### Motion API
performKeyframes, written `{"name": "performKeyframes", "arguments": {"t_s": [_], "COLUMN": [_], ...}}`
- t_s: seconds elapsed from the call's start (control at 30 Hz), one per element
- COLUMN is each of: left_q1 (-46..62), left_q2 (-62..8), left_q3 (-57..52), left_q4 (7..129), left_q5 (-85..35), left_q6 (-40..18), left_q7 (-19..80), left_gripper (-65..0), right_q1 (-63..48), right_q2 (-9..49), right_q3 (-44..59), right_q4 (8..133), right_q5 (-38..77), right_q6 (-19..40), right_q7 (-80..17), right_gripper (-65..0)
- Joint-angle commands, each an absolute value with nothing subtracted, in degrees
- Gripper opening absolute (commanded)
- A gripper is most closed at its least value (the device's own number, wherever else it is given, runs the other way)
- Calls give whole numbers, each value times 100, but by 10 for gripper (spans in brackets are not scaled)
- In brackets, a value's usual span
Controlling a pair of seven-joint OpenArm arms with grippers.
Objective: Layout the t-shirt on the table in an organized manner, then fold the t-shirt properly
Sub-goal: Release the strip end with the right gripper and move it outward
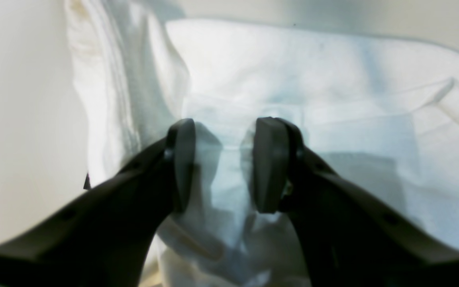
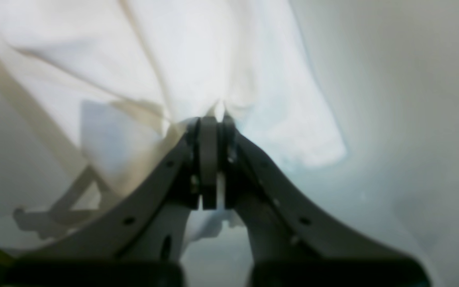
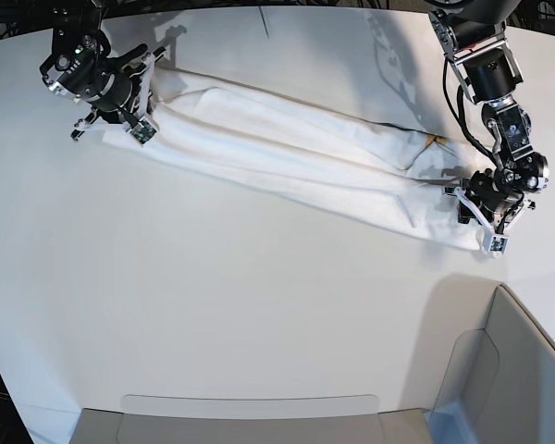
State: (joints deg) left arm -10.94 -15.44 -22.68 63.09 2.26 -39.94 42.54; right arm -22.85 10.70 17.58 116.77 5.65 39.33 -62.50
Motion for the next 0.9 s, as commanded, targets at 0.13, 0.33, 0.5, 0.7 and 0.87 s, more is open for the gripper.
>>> {"name": "performKeyframes", "arguments": {"t_s": [0.13,0.33,0.5,0.7,0.87], "left_q1": [-919,-919,-927,-927,-927], "left_q2": [-1490,-1481,-1481,-1481,-1481], "left_q3": [-2255,-2255,-2246,-2255,-2255], "left_q4": [6105,6097,6097,6097,6097], "left_q5": [804,804,804,804,804], "left_q6": [-4000,-4000,-4000,-4000,-4000], "left_q7": [5068,5068,5068,5068,5068], "left_gripper": [-405,-405,-405,-405,-405], "right_q1": [-2457,-2747,-3029,-3248,-3424], "right_q2": [1042,1253,1226,1253,1262], "right_q3": [2299,2202,2132,2018,1877], "right_q4": [11785,11776,11776,11767,11758], "right_q5": [585,602,602,602,585], "right_q6": [4000,4000,4000,4000,4000], "right_q7": [-6141,-6105,-5367,-5015,-4734], "right_gripper": [-640,-640,-640,-640,-640]}}
